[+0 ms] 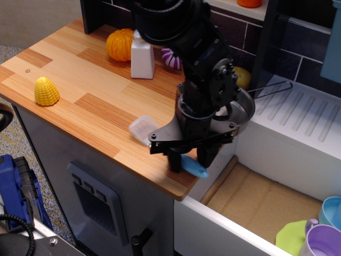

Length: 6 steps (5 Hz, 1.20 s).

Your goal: Put spatula in pan

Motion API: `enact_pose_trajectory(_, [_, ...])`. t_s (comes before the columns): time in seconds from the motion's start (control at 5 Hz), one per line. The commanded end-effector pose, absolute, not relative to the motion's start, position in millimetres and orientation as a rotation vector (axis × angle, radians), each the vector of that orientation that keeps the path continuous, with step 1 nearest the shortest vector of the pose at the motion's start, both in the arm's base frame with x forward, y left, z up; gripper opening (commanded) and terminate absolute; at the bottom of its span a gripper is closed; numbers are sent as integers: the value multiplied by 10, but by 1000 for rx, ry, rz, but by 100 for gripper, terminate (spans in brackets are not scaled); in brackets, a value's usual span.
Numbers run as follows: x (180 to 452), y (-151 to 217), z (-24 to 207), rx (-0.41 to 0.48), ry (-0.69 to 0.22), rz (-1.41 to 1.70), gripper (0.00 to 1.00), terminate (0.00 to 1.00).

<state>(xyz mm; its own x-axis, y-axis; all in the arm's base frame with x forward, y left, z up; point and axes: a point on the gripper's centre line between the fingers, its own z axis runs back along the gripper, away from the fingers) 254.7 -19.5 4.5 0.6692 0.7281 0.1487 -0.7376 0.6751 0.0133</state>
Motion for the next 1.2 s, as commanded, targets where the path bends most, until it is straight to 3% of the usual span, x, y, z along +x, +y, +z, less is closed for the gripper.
enact_pose_trajectory(0.0, [2632, -232, 86, 80, -148, 849, 0, 0])
enact_pose_trajectory(0.4, [2562, -159, 267, 163, -149, 861, 0, 0])
enact_pose_trajectory(0.8, [2452, -175, 648, 287, -185, 868, 0, 0])
enact_pose_trajectory(1.0, [2616, -210, 737, 279, -190, 781, 0, 0])
